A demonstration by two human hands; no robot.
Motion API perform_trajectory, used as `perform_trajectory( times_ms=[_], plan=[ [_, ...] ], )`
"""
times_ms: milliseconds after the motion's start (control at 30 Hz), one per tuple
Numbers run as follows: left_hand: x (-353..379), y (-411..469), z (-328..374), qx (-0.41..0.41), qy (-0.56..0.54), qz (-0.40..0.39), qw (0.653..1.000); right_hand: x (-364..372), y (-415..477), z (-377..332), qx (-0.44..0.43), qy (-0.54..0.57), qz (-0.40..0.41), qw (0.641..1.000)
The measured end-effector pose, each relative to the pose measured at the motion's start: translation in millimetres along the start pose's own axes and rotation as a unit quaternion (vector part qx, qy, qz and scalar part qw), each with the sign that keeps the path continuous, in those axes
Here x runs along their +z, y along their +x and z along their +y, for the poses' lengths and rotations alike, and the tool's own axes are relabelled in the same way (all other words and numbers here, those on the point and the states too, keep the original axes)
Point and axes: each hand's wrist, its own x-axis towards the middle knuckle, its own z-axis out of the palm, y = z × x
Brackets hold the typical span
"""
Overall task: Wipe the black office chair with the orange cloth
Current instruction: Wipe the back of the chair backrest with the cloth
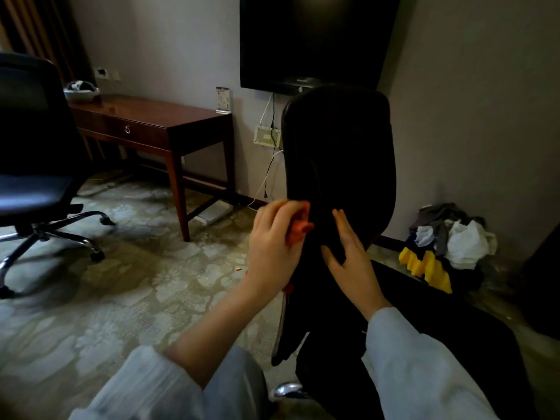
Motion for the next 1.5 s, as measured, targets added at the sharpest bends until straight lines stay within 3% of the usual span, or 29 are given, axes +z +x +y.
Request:
perform_trajectory(
  times_ms=[100, 267, 567, 833, 1100, 1333, 1433, 1500],
  plan=[
    [11, 46, 11, 0.022, 0.038, 0.058, 0.997, 2, -1, 3, 0.008, 0.04, -0.009, 0.999],
    [36, 56, 6, 0.096, 0.166, 0.071, 0.979, 0, -5, -1, -0.01, 0.036, -0.004, 0.999],
    [15, 9, -19, 0.222, 0.181, -0.137, 0.948, 2, -1, 8, -0.008, 0.003, 0.002, 1.0],
    [24, 52, -14, 0.174, 0.198, 0.026, 0.964, 4, -7, 2, -0.005, -0.007, 0.01, 1.0],
    [31, 57, -7, 0.109, 0.175, 0.094, 0.974, 1, -5, 1, 0.009, -0.012, -0.002, 1.0],
    [21, -3, -42, 0.209, 0.123, -0.072, 0.968, 2, -6, -1, 0.0, -0.011, 0.002, 1.0],
    [17, -32, -52, 0.204, 0.109, -0.153, 0.961, 3, -9, -1, -0.004, -0.016, 0.015, 1.0],
    [12, -37, -55, 0.174, 0.081, -0.16, 0.968, 5, -11, -1, -0.004, -0.022, 0.019, 1.0]
  ],
)
